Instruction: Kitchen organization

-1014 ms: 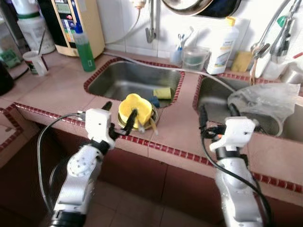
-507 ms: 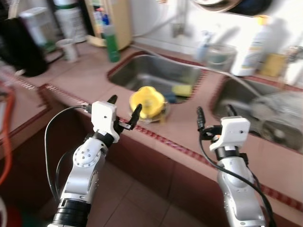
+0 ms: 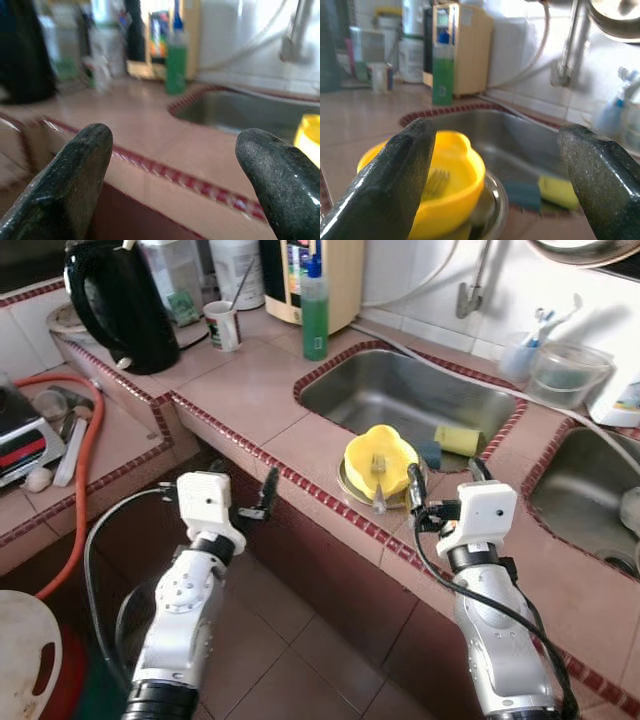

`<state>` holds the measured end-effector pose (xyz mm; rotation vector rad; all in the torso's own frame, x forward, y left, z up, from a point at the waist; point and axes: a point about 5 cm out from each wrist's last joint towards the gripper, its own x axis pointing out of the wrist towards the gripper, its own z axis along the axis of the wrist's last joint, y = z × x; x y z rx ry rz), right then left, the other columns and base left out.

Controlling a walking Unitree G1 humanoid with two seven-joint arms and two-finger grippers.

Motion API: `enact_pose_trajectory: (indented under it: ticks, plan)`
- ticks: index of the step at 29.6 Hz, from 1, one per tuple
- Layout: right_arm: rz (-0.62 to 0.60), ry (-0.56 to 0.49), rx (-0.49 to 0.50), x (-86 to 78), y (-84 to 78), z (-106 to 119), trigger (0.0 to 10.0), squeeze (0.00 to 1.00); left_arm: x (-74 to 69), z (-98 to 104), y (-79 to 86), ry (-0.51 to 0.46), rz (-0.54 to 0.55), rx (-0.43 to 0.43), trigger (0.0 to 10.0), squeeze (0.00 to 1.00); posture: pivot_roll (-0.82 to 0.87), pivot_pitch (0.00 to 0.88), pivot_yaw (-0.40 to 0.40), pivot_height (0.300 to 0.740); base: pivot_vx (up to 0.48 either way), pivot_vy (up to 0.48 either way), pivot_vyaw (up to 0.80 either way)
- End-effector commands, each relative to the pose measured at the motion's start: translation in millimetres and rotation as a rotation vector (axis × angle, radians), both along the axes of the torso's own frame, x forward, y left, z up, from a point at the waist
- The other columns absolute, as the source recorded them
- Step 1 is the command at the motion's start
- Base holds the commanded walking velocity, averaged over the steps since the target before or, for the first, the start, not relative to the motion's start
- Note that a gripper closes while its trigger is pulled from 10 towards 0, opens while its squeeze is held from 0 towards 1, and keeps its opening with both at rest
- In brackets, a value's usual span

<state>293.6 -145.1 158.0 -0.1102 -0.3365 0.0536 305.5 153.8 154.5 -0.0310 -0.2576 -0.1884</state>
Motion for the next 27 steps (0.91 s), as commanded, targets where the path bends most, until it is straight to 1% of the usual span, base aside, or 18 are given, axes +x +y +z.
enact_pose_trajectory:
  ticks: [1,4,7,11,22,23,27]
  plan:
    - [-0.002,-0.034,0.003,-1.4,-4.6,9.7,10.0,0.00,-4.4,5.0,5.2,-0.013,0.003,0.004,10.0,0.00,-0.04,0.031,0.019,0.740,0.000,0.000,0.80]
    - [0.005,-0.044,-0.006,-2.7,-4.5,12.8,10.0,0.00,-7.7,5.3,12.4,-0.010,0.024,0.021,10.0,0.00,-0.04,0.030,0.017,0.740,0.000,0.000,0.80]
    - [0.013,-0.050,-0.011,-2.8,-3.9,15.4,10.0,0.00,-10.1,5.2,14.8,-0.008,0.030,0.025,10.0,0.00,-0.04,0.032,0.014,0.740,0.000,0.000,0.80]
    - [0.023,-0.050,-0.021,-2.1,-4.2,17.0,10.0,0.00,-12.1,7.8,13.3,-0.010,0.037,0.022,10.0,0.00,-0.03,0.037,0.006,0.740,0.000,0.000,0.80]
    - [0.021,-0.047,-0.019,1.6,-6.9,20.2,10.0,0.00,-11.0,9.6,13.9,-0.006,0.059,0.008,10.0,0.00,-0.03,0.039,-0.002,0.740,0.000,0.000,0.80]
    - [0.023,-0.047,-0.019,2.0,-7.0,20.4,10.0,0.00,-10.9,9.6,13.5,-0.004,0.059,0.009,10.0,0.00,-0.03,0.039,-0.001,0.740,0.000,0.000,0.57]
    - [0.037,-0.045,-0.006,3.7,-6.5,19.9,10.0,0.00,-10.2,6.6,12.8,0.009,0.057,0.009,10.0,0.00,-0.03,0.040,-0.001,0.740,0.000,0.000,0.00]
